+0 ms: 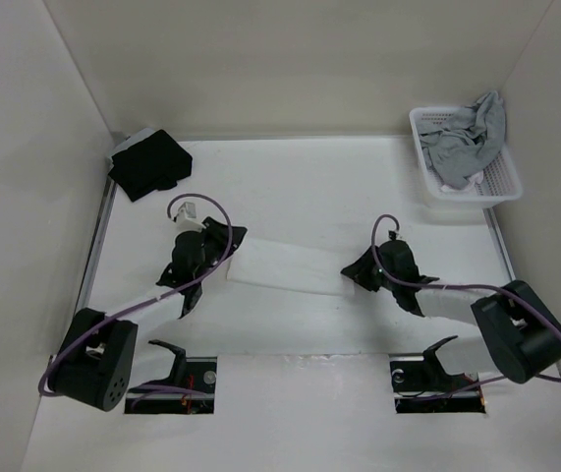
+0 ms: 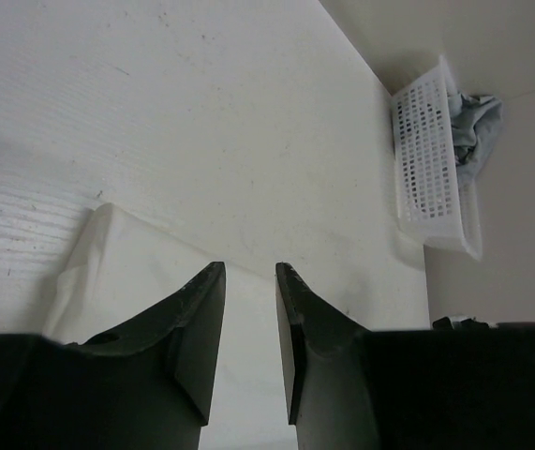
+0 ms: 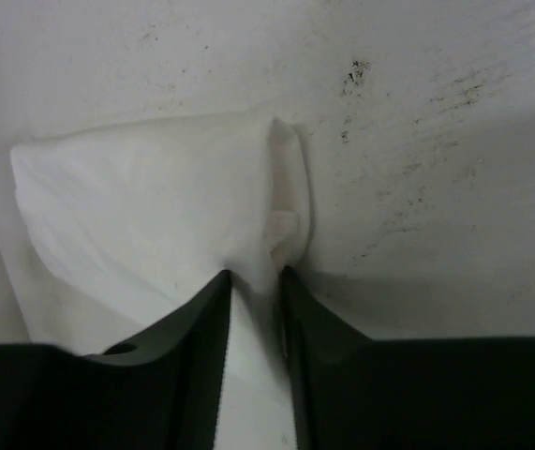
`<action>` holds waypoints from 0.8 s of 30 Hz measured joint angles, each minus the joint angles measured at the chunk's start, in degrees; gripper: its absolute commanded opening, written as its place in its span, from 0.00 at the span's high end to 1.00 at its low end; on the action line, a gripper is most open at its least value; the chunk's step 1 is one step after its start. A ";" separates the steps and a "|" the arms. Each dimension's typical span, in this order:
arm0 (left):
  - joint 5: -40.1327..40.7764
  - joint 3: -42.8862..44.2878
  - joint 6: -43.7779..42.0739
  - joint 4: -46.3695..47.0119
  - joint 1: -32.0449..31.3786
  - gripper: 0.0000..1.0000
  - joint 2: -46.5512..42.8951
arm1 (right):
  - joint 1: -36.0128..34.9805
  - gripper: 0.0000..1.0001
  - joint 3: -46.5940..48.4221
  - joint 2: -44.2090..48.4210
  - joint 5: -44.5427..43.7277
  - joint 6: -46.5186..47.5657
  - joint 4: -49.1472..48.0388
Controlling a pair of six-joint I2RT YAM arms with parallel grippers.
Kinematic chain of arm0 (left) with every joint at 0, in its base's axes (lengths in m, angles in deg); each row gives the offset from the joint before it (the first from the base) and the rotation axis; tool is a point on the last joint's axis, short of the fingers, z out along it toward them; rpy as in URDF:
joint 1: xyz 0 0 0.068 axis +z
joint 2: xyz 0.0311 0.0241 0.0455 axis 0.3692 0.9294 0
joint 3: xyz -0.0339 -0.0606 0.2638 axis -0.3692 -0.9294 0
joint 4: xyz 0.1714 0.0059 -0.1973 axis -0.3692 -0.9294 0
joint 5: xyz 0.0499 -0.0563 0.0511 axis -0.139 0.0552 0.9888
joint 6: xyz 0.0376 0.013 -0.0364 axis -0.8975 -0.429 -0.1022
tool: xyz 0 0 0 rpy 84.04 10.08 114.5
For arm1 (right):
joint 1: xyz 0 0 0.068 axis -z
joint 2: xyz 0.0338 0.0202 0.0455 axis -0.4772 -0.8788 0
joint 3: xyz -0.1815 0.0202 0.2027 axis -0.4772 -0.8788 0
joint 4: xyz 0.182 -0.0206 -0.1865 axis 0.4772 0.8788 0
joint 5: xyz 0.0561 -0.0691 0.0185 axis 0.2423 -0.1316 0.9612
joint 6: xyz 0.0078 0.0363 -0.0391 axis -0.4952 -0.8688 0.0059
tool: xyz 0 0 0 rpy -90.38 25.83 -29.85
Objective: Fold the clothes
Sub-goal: Fold the tank top
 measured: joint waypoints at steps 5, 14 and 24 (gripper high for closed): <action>-0.74 -1.01 0.31 -2.10 -0.20 0.73 -3.34 | -0.04 0.93 -0.96 -2.12 -0.33 -3.26 -2.97; -1.07 -0.68 1.27 -3.82 -7.21 0.72 -8.74 | -0.15 0.95 -3.63 22.64 -5.42 -2.67 9.31; -1.20 0.04 2.49 -4.52 -8.31 0.72 -7.69 | -9.70 0.95 16.57 24.63 -13.00 2.64 32.22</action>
